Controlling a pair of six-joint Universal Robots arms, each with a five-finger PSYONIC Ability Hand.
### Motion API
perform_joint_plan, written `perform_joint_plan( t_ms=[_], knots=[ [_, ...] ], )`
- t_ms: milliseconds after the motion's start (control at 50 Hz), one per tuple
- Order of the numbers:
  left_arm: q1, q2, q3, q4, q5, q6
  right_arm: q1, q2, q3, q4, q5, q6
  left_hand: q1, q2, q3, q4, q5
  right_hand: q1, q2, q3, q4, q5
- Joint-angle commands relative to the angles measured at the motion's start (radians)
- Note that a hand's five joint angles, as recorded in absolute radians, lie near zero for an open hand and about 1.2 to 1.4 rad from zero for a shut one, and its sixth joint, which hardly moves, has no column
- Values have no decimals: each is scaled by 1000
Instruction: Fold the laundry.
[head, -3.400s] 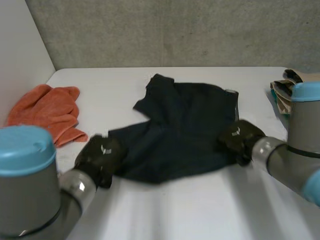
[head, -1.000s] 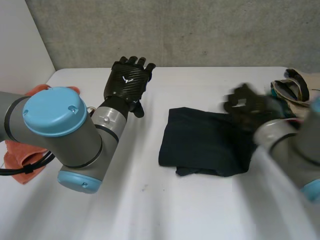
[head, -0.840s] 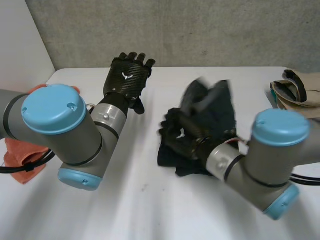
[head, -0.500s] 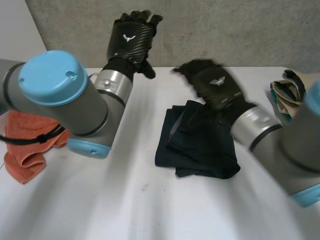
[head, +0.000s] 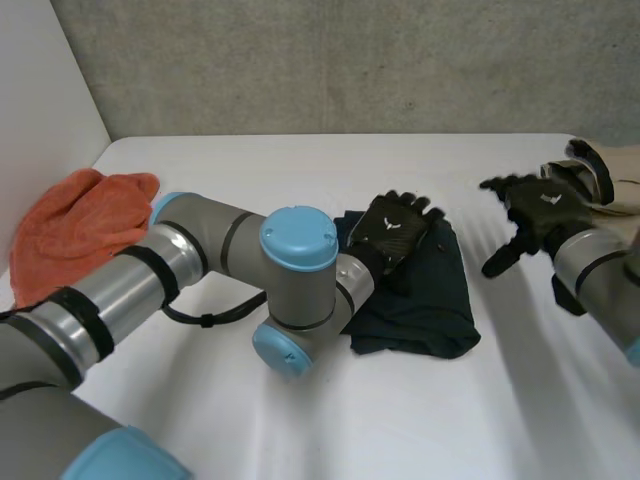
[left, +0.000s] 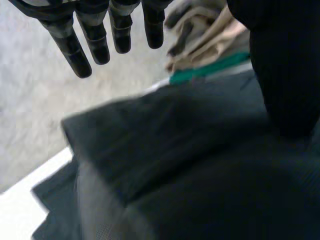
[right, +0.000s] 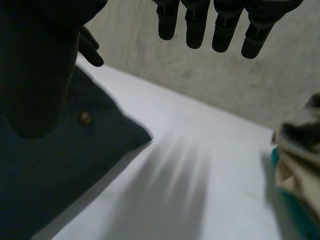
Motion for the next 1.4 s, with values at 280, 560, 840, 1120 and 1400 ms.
perform_joint_plan(
  t_ms=[280,560,840,1120,1400],
  knots=[
    [57,23,-60,-291,-254,242,138,403,-343,185,-55,32,-26,-33,-37,-27,-45,-47,-35,-32,-36,-47],
    [64,320,-88,-235,-229,167,194,110,-213,113,69,-201,-30,-36,-41,-31,-49,-47,-35,-32,-36,-47],
    [134,504,-198,-187,142,-25,432,100,113,-137,200,-304,-30,-36,-41,-31,-49,-47,-35,-32,-36,-47],
    [157,511,-261,-213,236,-99,438,291,67,-424,275,-282,-21,-27,-31,-21,-39,-47,-35,-32,-36,-47],
    [153,514,-261,-213,236,-100,408,363,-117,-432,229,-284,-15,-21,-25,-15,-33,611,623,626,622,611]
  ],
)
